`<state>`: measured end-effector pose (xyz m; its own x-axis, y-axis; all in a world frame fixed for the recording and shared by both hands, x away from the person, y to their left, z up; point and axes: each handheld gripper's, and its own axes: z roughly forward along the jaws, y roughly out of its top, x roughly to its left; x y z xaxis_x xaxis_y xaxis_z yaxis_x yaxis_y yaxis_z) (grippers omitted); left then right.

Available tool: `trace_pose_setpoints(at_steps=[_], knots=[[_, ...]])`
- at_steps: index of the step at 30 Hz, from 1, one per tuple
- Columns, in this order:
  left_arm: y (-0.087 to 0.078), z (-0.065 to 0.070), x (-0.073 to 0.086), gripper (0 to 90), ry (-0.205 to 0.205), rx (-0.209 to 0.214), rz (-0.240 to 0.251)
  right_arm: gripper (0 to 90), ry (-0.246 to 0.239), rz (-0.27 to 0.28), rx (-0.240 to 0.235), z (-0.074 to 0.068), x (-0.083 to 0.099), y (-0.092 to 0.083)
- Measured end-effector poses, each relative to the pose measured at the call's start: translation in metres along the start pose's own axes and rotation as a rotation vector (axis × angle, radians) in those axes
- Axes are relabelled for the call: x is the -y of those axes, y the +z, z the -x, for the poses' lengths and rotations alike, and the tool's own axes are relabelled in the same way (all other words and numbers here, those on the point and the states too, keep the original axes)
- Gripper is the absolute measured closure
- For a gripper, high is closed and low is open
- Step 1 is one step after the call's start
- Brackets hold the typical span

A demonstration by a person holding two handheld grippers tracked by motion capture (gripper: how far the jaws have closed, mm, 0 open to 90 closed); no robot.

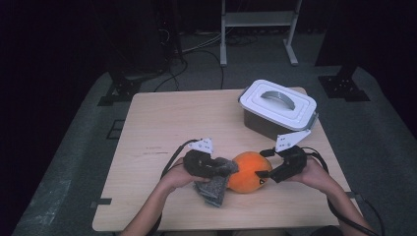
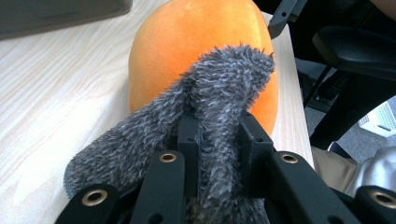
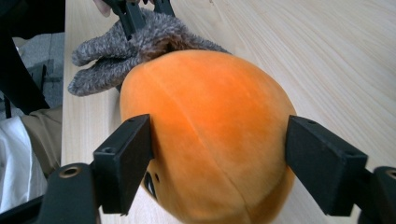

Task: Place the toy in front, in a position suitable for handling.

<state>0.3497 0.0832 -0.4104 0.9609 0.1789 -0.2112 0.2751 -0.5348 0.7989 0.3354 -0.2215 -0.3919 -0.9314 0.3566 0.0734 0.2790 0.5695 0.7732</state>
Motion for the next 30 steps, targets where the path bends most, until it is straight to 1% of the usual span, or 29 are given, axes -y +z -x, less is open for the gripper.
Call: trace_pose_setpoints(at_steps=[3, 4, 5, 6, 7, 8, 9, 11, 12, 14, 16, 19, 21, 23, 24, 25, 27, 28, 30], knots=[[0.001, 0.002, -0.002, 74.0, 0.003, 0.01, -0.001, 14.8, 0.007, -0.033, -0.006, 0.0, -0.004, 0.01], [0.001, 0.002, -0.003, 74.0, 0.01, 0.008, -0.004, 14.1, -0.003, -0.054, -0.007, 0.0, -0.005, 0.014], [0.002, 0.003, -0.003, 74.1, 0.01, 0.004, -0.007, 15.0, -0.014, -0.073, 0.006, -0.002, -0.006, 0.018], [0.002, 0.002, -0.004, 74.1, 0.01, 0.0, -0.01, 18.1, -0.013, -0.087, 0.014, -0.002, -0.007, 0.021], [0.001, 0.002, -0.003, 74.1, 0.004, -0.003, -0.006, 23.1, -0.015, -0.091, 0.019, -0.002, -0.007, 0.022], [0.0, 0.0, -0.002, 74.1, 0.001, -0.004, -0.006, 29.7, -0.022, -0.091, 0.032, -0.003, -0.008, 0.022], [-0.001, -0.001, -0.002, 74.1, -0.003, -0.006, 0.0, 35.3, -0.037, -0.084, 0.041, -0.003, -0.008, 0.022], [-0.005, -0.003, -0.001, 74.1, -0.014, -0.008, 0.013, 45.3, -0.051, -0.058, 0.042, -0.004, -0.008, 0.021], [-0.007, -0.003, 0.0, 74.1, -0.02, -0.01, 0.019, 48.0, -0.06, -0.039, 0.046, -0.005, -0.008, 0.021], [-0.012, -0.004, -0.001, 74.1, -0.026, -0.02, 0.024, 50.5, -0.056, 0.002, 0.049, -0.005, -0.009, 0.022], [-0.02, -0.005, -0.002, 74.1, -0.027, -0.036, 0.032, 50.7, -0.045, 0.042, 0.053, -0.004, -0.011, 0.025], [-0.04, -0.008, -0.007, 74.1, -0.029, -0.066, 0.068, 50.1, -0.016, 0.114, 0.067, -0.003, -0.015, 0.032], [-0.052, -0.009, -0.012, 74.1, -0.032, -0.081, 0.104, 50.2, -0.026, 0.149, 0.078, -0.005, -0.02, 0.04], [-0.061, -0.01, -0.015, 74.1, -0.024, -0.1, 0.111, 50.2, -0.049, 0.171, 0.07, -0.009, -0.026, 0.052], [-0.064, -0.01, -0.015, 74.1, -0.021, -0.107, 0.11, 49.8, -0.058, 0.178, 0.059, -0.012, -0.028, 0.057], [-0.065, -0.01, -0.015, 74.1, -0.021, -0.11, 0.104, 49.2, -0.069, 0.173, 0.043, -0.014, -0.03, 0.063], [-0.064, -0.012, -0.011, 74.1, -0.025, -0.119, 0.086, 47.9, -0.105, 0.157, 0.03, -0.021, -0.031, 0.074], [-0.062, -0.013, -0.008, 74.1, -0.031, -0.118, 0.079, 46.7, -0.116, 0.159, 0.026, -0.023, -0.031, 0.077], [-0.058, -0.014, -0.002, 74.1, -0.048, -0.104, 0.087, 42.4, -0.133, 0.152, 0.018, -0.025, -0.03, 0.077]])
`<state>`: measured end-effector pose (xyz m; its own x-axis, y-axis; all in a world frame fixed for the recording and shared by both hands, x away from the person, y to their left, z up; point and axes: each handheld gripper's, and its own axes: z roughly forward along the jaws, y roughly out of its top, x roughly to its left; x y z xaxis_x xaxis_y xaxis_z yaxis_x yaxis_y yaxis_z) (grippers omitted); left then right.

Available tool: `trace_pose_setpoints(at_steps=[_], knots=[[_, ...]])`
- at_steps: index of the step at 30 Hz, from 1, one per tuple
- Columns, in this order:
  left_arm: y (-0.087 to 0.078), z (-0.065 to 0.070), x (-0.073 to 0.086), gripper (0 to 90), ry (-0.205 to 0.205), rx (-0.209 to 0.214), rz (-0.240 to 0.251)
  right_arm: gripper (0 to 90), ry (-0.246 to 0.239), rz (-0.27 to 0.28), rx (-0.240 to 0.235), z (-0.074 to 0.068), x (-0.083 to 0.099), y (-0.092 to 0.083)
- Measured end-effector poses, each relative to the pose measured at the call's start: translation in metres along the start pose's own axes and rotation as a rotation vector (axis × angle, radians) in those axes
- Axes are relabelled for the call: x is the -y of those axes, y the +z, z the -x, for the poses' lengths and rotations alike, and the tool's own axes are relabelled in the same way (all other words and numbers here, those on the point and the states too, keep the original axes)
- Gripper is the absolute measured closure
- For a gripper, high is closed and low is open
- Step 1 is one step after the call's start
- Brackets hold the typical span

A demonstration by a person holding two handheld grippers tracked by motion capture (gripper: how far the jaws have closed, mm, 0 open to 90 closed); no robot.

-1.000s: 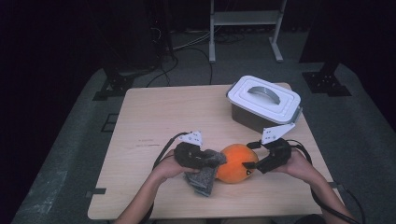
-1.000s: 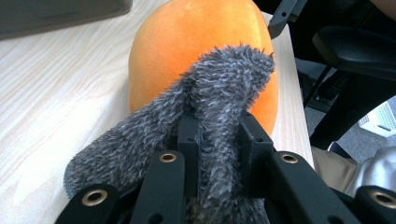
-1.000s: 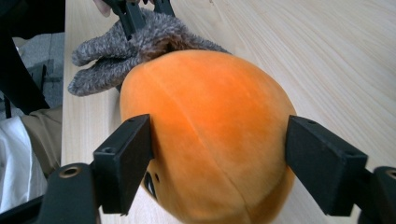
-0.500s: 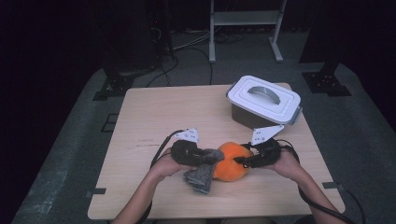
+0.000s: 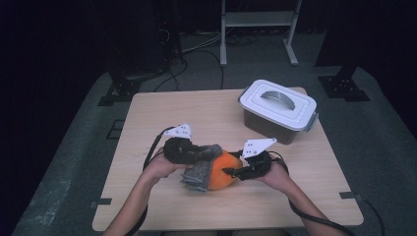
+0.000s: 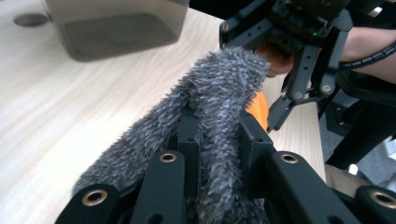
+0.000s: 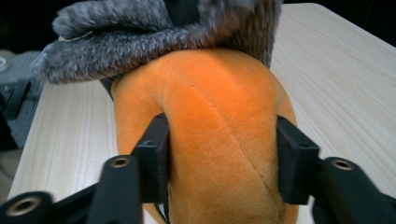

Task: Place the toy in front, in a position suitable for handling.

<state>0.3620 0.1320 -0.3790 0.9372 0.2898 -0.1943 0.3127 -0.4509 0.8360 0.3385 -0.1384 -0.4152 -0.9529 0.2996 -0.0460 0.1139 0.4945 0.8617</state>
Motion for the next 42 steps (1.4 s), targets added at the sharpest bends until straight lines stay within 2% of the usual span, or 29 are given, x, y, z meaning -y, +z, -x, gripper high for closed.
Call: trace_pose_setpoints(at_steps=[1, 4, 7, 9, 12, 15, 18, 22, 25, 33, 36, 39, 42], knots=[[0.002, 0.0, 0.002, 74.1, -0.008, 0.008, 0.005, 40.4, -0.012, -0.012, -0.006, 0.0, 0.001, -0.001], [0.009, 0.005, 0.006, 74.1, -0.01, 0.042, 0.001, 33.2, -0.01, -0.04, -0.026, -0.002, 0.004, -0.006], [0.018, 0.012, 0.008, 74.2, -0.002, 0.075, -0.026, 27.2, -0.003, -0.067, -0.047, -0.004, 0.007, -0.014], [0.022, 0.016, 0.009, 74.2, 0.007, 0.093, -0.043, 26.1, 0.053, -0.056, -0.067, -0.003, 0.008, -0.021], [0.026, 0.021, 0.01, 74.3, 0.015, 0.113, -0.051, 24.8, 0.127, -0.021, -0.071, 0.001, 0.013, -0.033], [0.031, 0.026, 0.011, 74.2, 0.025, 0.141, -0.07, 20.9, 0.159, -0.05, -0.076, 0.001, 0.02, -0.031], [0.034, 0.032, 0.012, 74.2, 0.045, 0.147, -0.088, 20.6, 0.165, -0.067, -0.092, -0.003, 0.026, -0.024], [0.03, 0.032, 0.015, 74.2, 0.048, 0.147, -0.071, 31.9, 0.137, -0.053, -0.088, -0.007, 0.033, -0.024], [0.025, 0.03, 0.02, 74.2, 0.04, 0.152, -0.054, 35.6, 0.12, -0.05, -0.092, -0.009, 0.035, -0.025], [0.01, 0.023, 0.033, 74.0, 0.015, 0.097, -0.069, 36.6, 0.072, -0.061, -0.095, -0.012, 0.041, -0.029], [0.011, 0.022, 0.034, 73.8, 0.007, 0.097, -0.076, 33.4, 0.097, -0.059, -0.098, -0.011, 0.044, -0.031], [0.016, 0.024, 0.032, 73.8, 0.018, 0.11, -0.084, 25.2, 0.142, -0.079, -0.107, -0.01, 0.041, -0.034], [0.018, 0.027, 0.031, 73.8, 0.027, 0.129, -0.096, 22.7, 0.187, -0.07, -0.121, -0.006, 0.038, -0.04]])
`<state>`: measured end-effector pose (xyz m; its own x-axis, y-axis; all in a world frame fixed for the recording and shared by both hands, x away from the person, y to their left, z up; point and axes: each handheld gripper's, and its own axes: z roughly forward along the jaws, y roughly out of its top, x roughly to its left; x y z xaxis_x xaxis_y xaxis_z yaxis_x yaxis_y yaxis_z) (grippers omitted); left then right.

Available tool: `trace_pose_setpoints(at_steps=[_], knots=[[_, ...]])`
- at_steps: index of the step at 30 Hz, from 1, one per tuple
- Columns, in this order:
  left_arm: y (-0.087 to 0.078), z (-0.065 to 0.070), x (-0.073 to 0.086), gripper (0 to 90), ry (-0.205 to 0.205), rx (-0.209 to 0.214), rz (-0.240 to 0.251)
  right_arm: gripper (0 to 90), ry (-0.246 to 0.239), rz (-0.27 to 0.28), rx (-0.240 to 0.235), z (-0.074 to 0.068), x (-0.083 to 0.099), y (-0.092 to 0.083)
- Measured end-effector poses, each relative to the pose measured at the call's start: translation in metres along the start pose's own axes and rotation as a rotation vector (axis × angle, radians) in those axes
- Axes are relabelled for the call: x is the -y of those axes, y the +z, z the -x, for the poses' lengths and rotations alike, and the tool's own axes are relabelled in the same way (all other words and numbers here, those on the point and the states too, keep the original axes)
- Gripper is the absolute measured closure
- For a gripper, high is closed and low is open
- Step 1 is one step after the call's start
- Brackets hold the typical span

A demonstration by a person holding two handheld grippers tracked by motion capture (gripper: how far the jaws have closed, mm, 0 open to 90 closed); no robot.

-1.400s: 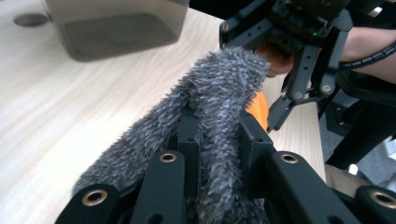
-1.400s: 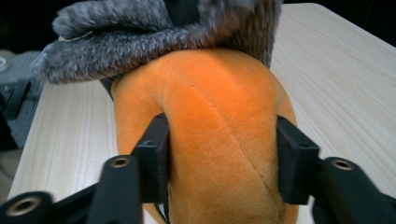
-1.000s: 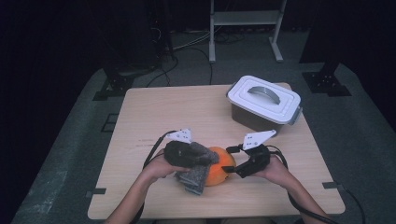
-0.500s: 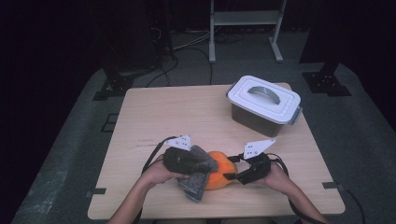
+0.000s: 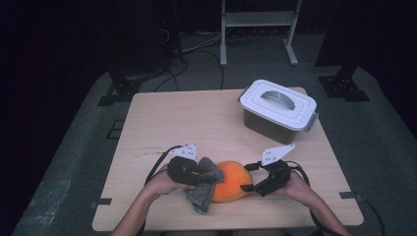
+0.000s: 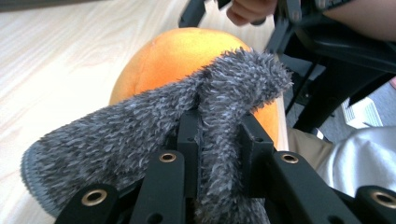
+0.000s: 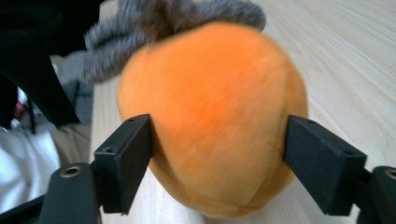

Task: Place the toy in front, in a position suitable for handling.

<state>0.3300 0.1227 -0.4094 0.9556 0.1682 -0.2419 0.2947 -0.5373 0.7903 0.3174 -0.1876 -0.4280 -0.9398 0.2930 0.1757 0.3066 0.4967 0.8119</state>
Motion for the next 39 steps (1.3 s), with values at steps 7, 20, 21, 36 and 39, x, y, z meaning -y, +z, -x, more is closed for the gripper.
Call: trace_pose_setpoints(at_steps=[7, 20, 21, 36, 39], knots=[[0.003, 0.003, -0.001, 73.8, 0.007, 0.017, -0.01, 19.2, 0.068, -0.002, -0.038, 0.007, -0.004, 0.0], [-0.009, -0.004, -0.016, 73.9, 0.014, -0.053, 0.034, 48.8, -0.068, 0.037, 0.062, 0.001, -0.013, 0.013], [-0.01, -0.005, -0.018, 73.9, 0.016, -0.062, 0.039, 49.1, -0.084, 0.044, 0.075, 0.0, -0.015, 0.014], [-0.011, -0.02, -0.001, 73.5, -0.036, -0.124, 0.012, 46.5, -0.18, 0.0, 0.072, -0.004, 0.001, 0.016], [-0.012, -0.022, 0.003, 73.4, -0.049, -0.127, 0.012, 44.5, -0.194, -0.01, 0.075, -0.008, 0.004, 0.015]])
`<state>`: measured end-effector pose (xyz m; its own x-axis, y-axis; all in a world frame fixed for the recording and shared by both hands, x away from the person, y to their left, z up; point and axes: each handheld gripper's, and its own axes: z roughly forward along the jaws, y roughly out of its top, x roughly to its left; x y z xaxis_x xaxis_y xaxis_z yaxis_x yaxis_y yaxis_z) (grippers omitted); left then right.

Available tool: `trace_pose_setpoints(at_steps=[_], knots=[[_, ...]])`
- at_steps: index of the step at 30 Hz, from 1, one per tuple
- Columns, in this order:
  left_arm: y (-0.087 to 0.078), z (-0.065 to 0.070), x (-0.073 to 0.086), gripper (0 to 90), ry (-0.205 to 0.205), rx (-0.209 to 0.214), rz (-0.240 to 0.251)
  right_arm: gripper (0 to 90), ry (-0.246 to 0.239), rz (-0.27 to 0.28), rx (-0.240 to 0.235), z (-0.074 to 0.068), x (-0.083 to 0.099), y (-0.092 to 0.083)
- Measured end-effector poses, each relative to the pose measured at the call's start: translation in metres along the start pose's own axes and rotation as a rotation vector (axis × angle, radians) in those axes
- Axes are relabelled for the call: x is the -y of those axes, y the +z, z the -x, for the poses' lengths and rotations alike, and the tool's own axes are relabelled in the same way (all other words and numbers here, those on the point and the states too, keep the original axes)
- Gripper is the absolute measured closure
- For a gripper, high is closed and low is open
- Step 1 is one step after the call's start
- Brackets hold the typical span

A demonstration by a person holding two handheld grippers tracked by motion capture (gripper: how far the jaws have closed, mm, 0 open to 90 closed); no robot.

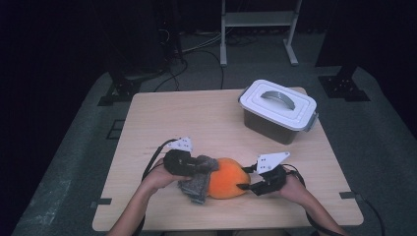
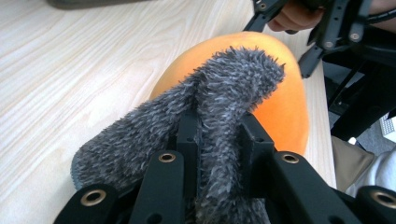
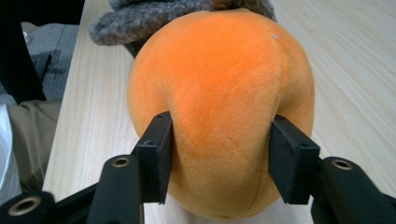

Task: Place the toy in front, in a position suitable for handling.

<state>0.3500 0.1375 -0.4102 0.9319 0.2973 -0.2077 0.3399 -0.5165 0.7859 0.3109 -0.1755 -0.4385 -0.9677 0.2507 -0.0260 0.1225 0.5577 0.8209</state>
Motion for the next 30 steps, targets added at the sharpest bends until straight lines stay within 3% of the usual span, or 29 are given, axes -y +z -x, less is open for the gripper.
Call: trace_pose_setpoints(at_steps=[6, 9, 11, 15, 21, 23, 25, 27, 30], knots=[[0.0, 0.008, -0.014, 73.5, 0.042, 0.018, 0.016, 38.9, -0.011, -0.012, 0.005, -0.005, -0.004, 0.001], [0.004, 0.013, -0.02, 73.5, 0.08, 0.02, -0.018, 32.5, 0.01, -0.011, -0.007, -0.006, -0.006, 0.002], [0.006, 0.014, -0.018, 73.5, 0.084, 0.023, -0.033, 28.0, 0.028, -0.012, -0.007, -0.005, -0.008, -0.001], [0.005, 0.014, -0.009, 73.5, 0.069, 0.049, -0.038, 24.8, 0.093, 0.044, -0.01, 0.004, -0.007, -0.011], [0.0, 0.014, 0.001, 73.4, 0.055, 0.071, -0.046, 21.5, 0.128, 0.002, -0.043, 0.006, -0.003, -0.001], [-0.001, 0.015, 0.001, 73.4, 0.062, 0.062, -0.051, 22.8, 0.137, 0.0, -0.057, 0.005, -0.002, 0.005], [-0.002, 0.015, -0.002, 73.4, 0.064, 0.053, -0.047, 31.0, 0.14, 0.002, -0.061, 0.005, -0.004, 0.006], [-0.003, 0.017, -0.007, 73.5, 0.076, 0.054, -0.04, 41.1, 0.101, 0.003, -0.045, 0.004, -0.007, 0.004], [-0.004, 0.02, -0.018, 73.5, 0.093, 0.065, -0.014, 45.9, 0.051, -0.001, -0.037, 0.0, -0.015, 0.003]])
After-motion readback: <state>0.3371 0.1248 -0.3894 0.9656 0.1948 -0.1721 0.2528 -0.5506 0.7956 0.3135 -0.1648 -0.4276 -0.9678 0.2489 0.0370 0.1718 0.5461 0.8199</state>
